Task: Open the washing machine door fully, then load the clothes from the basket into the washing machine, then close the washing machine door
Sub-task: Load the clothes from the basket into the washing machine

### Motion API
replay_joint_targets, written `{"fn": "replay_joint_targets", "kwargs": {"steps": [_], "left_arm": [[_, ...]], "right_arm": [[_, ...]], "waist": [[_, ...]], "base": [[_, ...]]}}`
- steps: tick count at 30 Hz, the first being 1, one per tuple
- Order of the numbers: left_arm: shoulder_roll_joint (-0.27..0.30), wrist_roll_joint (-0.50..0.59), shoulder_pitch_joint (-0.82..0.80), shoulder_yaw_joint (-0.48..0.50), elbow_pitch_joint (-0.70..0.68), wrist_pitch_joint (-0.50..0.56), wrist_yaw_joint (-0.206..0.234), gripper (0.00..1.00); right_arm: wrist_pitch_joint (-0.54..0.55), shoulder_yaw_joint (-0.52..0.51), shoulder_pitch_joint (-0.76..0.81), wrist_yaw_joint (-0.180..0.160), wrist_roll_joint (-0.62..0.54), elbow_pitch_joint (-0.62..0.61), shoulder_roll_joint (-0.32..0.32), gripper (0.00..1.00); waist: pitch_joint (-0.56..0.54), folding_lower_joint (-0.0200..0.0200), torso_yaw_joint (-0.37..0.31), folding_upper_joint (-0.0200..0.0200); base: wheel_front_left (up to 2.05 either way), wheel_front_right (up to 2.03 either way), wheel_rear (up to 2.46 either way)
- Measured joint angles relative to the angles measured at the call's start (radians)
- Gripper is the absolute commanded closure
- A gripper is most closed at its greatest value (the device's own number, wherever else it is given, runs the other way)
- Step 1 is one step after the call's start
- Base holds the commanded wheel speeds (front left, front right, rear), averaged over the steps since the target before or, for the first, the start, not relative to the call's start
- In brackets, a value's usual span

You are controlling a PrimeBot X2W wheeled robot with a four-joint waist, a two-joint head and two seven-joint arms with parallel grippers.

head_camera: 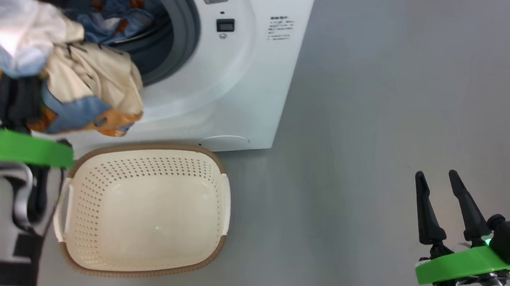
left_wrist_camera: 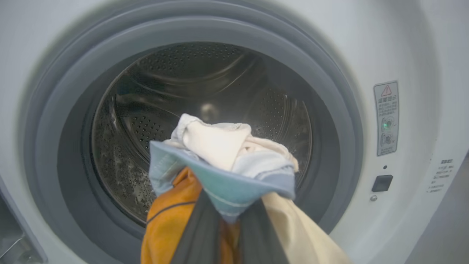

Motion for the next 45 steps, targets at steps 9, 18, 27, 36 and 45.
{"fn": "replay_joint_targets", "kwargs": {"steps": [9,18,27,36,45], "left_arm": [[0.076,0.002,-0.234,-0.014,0.295,0.000,0.000,1.00],[0.125,0.000,-0.451,-0.045,0.574,0.000,0.000,1.00],[0.166,0.012,-0.618,-0.112,0.771,0.000,0.000,1.00],[0.207,0.042,-0.718,-0.053,0.647,0.000,0.028,1.00],[0.199,0.101,-0.697,0.047,0.455,-0.001,0.039,1.00]], "right_arm": [[0.000,0.017,-0.030,0.000,0.000,0.000,0.018,0.00],[0.000,0.047,-0.090,0.000,0.001,-0.001,0.035,0.00],[0.000,0.068,-0.116,0.000,0.002,-0.003,0.051,0.00],[0.000,0.077,-0.139,0.000,0.005,-0.005,0.062,0.00],[0.000,0.084,-0.171,0.000,0.007,-0.009,0.075,0.00]], "waist": [[0.055,-0.0001,-0.058,0.0000],[0.129,0.0000,-0.107,0.0000],[0.198,0.0000,-0.151,0.0000],[0.244,0.0000,-0.185,0.0000],[0.282,-0.0001,-0.197,0.0000]], "base": [[0.00,0.00,0.00],[0.00,0.00,0.00],[0.00,0.00,0.00],[0.00,0.00,0.00],[0.00,0.00,0.00]]}}
